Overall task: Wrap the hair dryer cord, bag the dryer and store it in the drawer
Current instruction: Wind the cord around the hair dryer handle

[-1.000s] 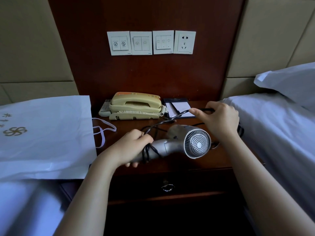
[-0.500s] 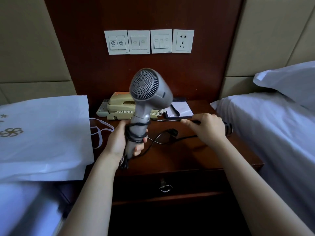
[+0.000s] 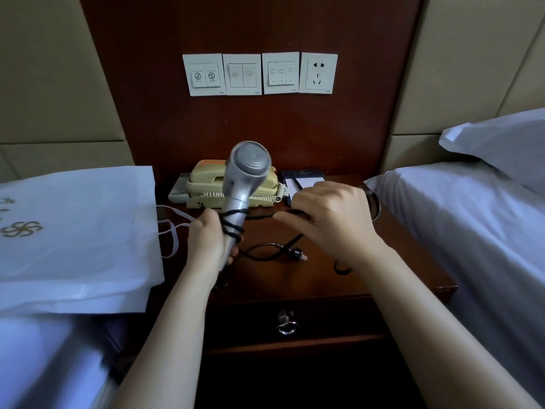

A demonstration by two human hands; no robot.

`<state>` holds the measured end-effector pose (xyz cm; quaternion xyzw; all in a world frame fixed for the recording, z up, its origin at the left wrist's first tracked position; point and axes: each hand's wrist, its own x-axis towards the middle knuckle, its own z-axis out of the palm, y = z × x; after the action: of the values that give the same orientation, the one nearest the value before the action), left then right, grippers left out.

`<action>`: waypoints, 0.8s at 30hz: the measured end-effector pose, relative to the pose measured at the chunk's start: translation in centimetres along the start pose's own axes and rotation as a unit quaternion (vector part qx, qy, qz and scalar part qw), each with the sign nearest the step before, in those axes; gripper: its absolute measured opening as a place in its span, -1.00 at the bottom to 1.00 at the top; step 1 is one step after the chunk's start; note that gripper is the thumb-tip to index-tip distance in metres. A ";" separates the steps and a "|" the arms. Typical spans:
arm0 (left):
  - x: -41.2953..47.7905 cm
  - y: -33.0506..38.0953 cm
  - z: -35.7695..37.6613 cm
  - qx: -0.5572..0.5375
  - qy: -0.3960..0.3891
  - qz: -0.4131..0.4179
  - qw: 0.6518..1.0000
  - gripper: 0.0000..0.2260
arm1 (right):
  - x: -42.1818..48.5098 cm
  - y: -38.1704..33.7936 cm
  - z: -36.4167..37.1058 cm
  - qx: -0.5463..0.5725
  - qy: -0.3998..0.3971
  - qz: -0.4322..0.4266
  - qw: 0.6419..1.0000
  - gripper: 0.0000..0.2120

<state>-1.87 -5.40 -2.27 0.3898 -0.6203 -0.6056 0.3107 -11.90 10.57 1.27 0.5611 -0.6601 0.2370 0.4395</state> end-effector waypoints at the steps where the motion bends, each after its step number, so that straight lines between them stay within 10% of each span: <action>1: -0.2 -0.1 0.1 0.051 0.020 0.050 0.997 -0.59 | 0.2 -0.3 0.0 0.002 0.009 0.000 1.000 -0.66; 9: -3.3 -0.2 1.3 0.392 0.000 0.322 0.862 -0.55 | 0.6 -0.3 -0.1 -0.003 0.052 0.054 0.997 -0.63; 24: -4.6 0.3 1.6 0.447 0.022 0.312 0.838 -0.47 | 1.1 -0.8 -0.6 0.050 -0.050 0.050 0.996 -0.67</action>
<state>-0.97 -0.67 -1.68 0.2856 -0.9053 -0.1242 0.2888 -10.96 10.24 2.36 0.5599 -0.6957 0.2634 0.3649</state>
